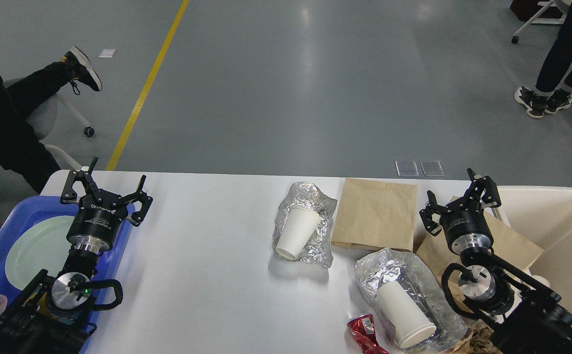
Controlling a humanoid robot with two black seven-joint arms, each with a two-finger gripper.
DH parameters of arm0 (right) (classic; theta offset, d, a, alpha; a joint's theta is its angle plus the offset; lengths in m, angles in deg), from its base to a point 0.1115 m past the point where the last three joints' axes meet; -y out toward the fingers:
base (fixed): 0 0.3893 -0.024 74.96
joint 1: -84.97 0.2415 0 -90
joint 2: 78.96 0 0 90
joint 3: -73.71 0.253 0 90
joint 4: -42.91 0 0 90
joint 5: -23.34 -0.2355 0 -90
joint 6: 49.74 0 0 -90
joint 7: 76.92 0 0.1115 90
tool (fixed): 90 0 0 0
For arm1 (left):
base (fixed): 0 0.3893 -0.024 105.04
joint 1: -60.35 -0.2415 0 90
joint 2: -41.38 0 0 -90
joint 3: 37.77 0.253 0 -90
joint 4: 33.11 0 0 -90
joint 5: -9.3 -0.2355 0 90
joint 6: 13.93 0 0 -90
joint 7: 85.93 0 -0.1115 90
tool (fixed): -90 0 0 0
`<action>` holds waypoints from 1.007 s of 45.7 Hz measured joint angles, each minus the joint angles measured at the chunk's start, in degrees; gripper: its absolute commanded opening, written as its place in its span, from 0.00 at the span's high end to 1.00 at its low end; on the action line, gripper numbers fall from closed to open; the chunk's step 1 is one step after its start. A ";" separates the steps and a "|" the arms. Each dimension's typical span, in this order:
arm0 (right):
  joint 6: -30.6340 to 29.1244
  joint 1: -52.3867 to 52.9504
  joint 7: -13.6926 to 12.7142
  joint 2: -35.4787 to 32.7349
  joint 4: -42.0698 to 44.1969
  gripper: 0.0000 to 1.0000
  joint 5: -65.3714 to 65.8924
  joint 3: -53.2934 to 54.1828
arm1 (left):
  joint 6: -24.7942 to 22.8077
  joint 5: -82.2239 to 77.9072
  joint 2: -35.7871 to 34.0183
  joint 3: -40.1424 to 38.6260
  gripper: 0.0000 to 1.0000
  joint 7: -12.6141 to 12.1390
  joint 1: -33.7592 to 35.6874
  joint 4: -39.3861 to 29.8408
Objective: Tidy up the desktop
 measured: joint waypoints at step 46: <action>-5.94 5.85 -13.54 -9.08 2.17 0.00 -1.50 4.01 | -0.09 -0.02 0.00 -0.03 0.01 0.00 0.00 0.00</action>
